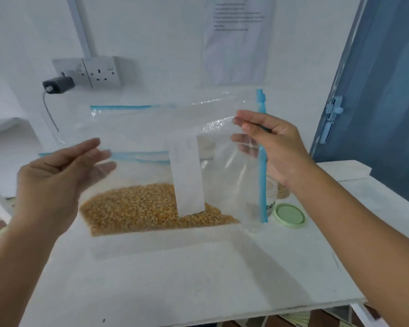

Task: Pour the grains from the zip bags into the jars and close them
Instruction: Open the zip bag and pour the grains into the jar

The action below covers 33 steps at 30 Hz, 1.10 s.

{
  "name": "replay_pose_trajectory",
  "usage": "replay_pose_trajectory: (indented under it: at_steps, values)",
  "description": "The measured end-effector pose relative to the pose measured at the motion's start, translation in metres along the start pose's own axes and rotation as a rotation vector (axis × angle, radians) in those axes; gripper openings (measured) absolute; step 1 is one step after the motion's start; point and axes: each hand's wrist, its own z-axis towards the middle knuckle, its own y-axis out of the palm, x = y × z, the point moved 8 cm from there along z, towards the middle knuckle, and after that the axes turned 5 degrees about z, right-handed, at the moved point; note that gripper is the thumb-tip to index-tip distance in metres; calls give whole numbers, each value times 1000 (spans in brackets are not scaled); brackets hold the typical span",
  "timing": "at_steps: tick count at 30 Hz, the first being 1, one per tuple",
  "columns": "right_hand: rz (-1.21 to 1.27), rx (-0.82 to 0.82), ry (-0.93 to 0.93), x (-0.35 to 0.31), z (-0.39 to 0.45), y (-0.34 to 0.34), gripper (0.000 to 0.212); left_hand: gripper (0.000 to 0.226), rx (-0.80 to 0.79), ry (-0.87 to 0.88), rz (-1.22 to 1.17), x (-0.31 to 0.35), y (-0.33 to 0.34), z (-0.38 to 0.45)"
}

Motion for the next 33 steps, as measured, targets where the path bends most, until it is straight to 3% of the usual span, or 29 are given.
replay_pose_trajectory:
  at_steps: [15, 33]
  values:
    - [208, -145, 36, -28, 80, -9, 24, 11, 104, 86, 100, 81, 59, 29]
    - [312, -80, 70, 5, 115, -45, 24, 18, 0, 58, 135, 69, 102, 88]
